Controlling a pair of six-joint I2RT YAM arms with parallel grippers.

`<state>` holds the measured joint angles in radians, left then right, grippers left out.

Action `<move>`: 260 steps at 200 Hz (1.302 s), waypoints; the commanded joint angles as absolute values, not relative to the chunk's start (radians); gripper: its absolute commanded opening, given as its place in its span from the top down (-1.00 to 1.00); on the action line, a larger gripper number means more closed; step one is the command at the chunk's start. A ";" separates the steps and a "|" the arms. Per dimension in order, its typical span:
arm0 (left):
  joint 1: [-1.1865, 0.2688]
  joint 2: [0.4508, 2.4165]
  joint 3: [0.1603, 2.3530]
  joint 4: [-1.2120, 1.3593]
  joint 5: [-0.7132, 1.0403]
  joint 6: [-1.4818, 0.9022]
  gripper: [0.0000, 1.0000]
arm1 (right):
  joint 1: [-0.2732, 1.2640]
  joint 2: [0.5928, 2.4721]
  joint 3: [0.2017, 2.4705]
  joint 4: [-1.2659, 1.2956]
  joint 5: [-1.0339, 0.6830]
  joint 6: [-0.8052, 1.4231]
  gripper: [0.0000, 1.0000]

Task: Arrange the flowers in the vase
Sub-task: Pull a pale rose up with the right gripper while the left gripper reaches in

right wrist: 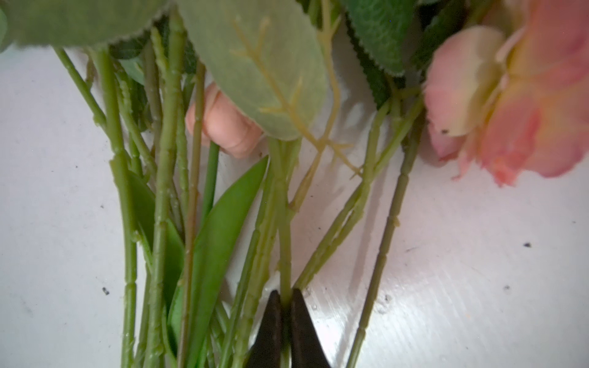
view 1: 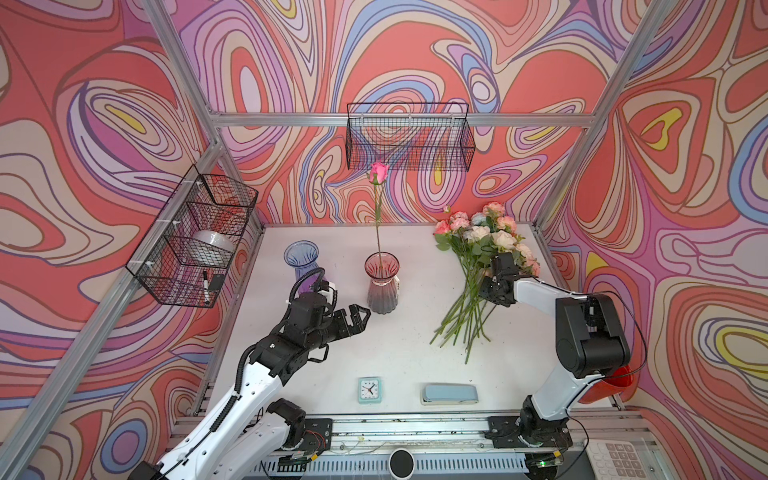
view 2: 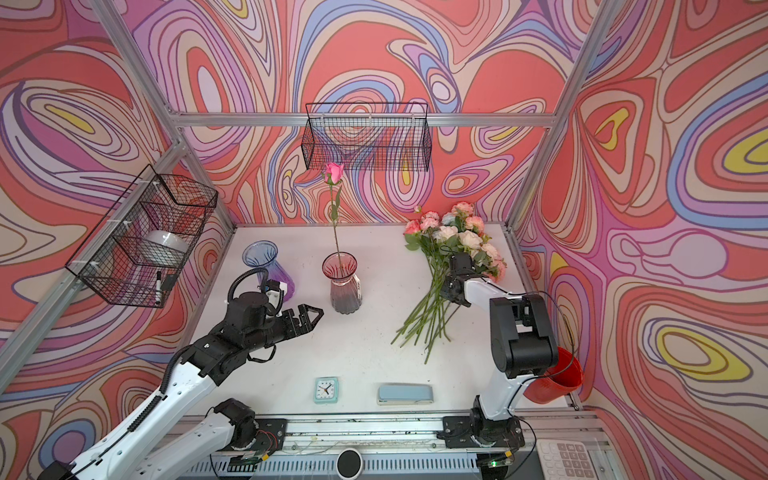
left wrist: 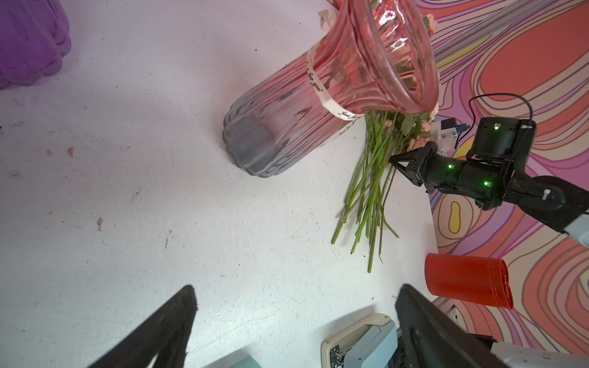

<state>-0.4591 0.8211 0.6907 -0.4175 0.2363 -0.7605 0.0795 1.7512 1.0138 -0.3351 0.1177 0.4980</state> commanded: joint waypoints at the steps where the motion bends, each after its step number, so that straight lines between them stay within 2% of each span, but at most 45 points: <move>1: -0.464 0.824 0.702 -0.406 0.242 -0.769 -1.00 | 0.083 1.737 1.025 -0.332 0.150 0.482 0.94; 21: -0.463 0.819 0.709 -0.408 0.246 -0.767 -1.00 | 0.083 1.674 1.022 -0.354 0.158 0.479 1.00; 63: -0.463 0.816 0.731 -0.412 0.257 -0.764 -1.00 | 0.083 1.477 0.977 -0.393 0.130 0.486 1.00; 115: -0.463 0.800 0.803 -0.415 0.259 -0.723 -1.00 | 0.092 1.188 0.930 -0.315 0.017 0.434 1.00; 135: -0.463 0.782 0.825 -0.374 0.304 -0.708 -0.99 | 0.100 1.124 0.951 -0.287 -0.084 0.416 1.00; 156: -0.463 0.767 0.849 -0.306 0.388 -0.706 -1.00 | 0.164 1.085 0.994 -0.273 -0.184 0.385 1.00; 188: -0.464 0.762 0.871 -0.126 0.583 -0.719 -0.98 | 0.389 1.053 1.050 -0.235 -0.265 0.323 1.00; 222: -0.463 0.772 0.909 -0.025 0.699 -0.724 -0.78 | 0.558 1.072 1.092 -0.158 -0.380 0.343 1.00; 249: -0.463 0.786 0.925 0.031 0.741 -0.728 -0.36 | 0.689 1.106 1.110 -0.065 -0.382 0.375 1.00; 260: -0.463 0.794 0.921 0.065 0.770 -0.737 -0.29 | 0.728 1.113 1.110 -0.008 -0.383 0.391 1.00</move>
<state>-0.4591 0.7788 0.9020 -0.0570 0.6704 -0.7288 0.6537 1.0912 1.0885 -0.1394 -0.3447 0.3614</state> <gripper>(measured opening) 0.706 0.050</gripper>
